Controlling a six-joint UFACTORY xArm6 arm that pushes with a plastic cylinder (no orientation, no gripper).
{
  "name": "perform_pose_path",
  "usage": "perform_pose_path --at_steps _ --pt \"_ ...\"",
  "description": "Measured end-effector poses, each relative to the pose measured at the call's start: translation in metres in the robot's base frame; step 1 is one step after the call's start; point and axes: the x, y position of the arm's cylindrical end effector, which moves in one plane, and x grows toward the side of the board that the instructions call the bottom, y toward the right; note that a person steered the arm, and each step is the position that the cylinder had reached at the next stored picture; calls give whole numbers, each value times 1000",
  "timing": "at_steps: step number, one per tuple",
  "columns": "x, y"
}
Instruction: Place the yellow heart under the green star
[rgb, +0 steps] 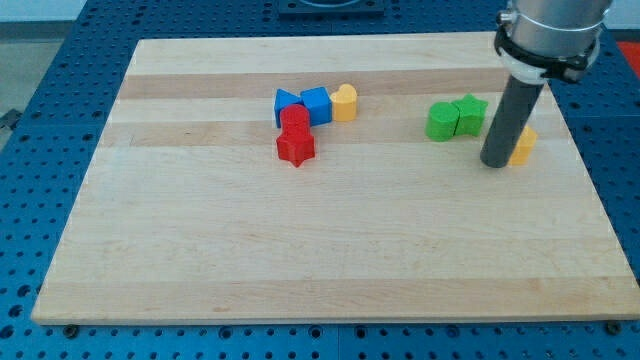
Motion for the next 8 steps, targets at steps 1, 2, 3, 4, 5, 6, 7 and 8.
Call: perform_pose_path --at_steps 1,2,3,4,5,6,7,8 --pt "13 -34" --pt "13 -104" --pt "-7 -165" --pt "-34 -182" --pt "-62 -167" --pt "-98 -158" --pt "-132 -153" --pt "-162 -158"
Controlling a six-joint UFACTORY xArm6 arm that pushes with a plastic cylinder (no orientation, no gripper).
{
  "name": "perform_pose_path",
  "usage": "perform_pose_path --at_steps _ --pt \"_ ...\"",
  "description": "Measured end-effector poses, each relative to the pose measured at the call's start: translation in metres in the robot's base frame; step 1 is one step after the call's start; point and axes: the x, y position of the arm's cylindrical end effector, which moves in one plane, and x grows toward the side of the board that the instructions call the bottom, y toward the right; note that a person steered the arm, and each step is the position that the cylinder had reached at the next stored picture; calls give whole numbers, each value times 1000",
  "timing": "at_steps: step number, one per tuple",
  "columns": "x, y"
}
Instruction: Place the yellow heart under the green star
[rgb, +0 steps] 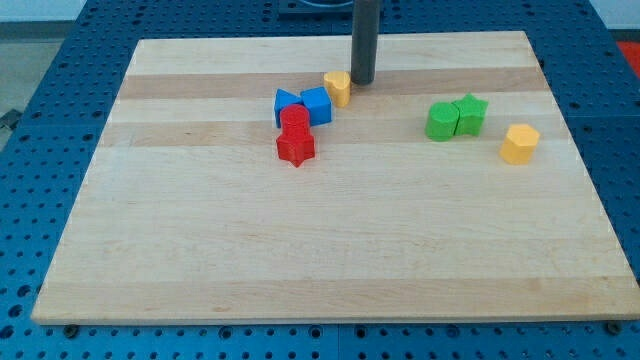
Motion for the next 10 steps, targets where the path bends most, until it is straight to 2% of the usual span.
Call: perform_pose_path --at_steps 1,2,4,6,8,9,10 --pt "-14 -50" --pt "6 -65" --pt "63 5" --pt "85 14" --pt "144 30" --pt "158 45" --pt "158 23"
